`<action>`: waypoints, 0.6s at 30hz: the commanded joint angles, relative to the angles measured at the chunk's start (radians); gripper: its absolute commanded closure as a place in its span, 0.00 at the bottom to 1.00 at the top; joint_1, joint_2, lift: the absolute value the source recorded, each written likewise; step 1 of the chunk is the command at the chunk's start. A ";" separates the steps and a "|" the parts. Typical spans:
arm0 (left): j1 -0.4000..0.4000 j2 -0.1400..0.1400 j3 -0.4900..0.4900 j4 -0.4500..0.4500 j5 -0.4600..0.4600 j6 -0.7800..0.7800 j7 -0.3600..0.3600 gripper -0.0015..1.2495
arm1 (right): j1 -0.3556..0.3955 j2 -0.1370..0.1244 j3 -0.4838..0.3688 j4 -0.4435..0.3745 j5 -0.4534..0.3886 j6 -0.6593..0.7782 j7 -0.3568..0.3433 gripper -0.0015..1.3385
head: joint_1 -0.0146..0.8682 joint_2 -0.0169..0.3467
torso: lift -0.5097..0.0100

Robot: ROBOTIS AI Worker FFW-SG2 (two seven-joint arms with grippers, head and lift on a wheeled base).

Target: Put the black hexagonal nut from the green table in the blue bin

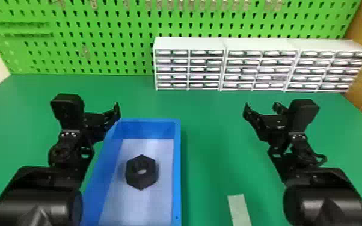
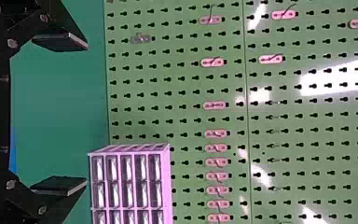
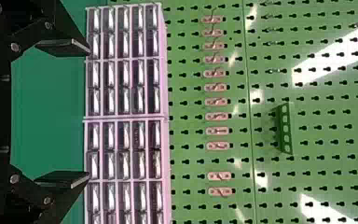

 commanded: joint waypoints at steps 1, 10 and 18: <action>-0.001 0.000 -0.001 0.000 0.002 0.000 0.000 0.20 | -0.003 0.000 0.001 0.000 0.000 0.002 0.000 0.25 | 0.79 0.19 | 0.80; 0.002 0.000 0.000 0.000 0.002 0.000 0.000 0.20 | -0.007 -0.001 0.001 0.000 0.006 0.007 0.000 0.25 | 0.79 0.19 | 0.80; 0.001 0.000 0.000 0.000 -0.002 -0.002 0.000 0.20 | -0.008 -0.001 0.002 0.000 0.012 0.011 0.000 0.25 | 0.79 0.19 | 0.80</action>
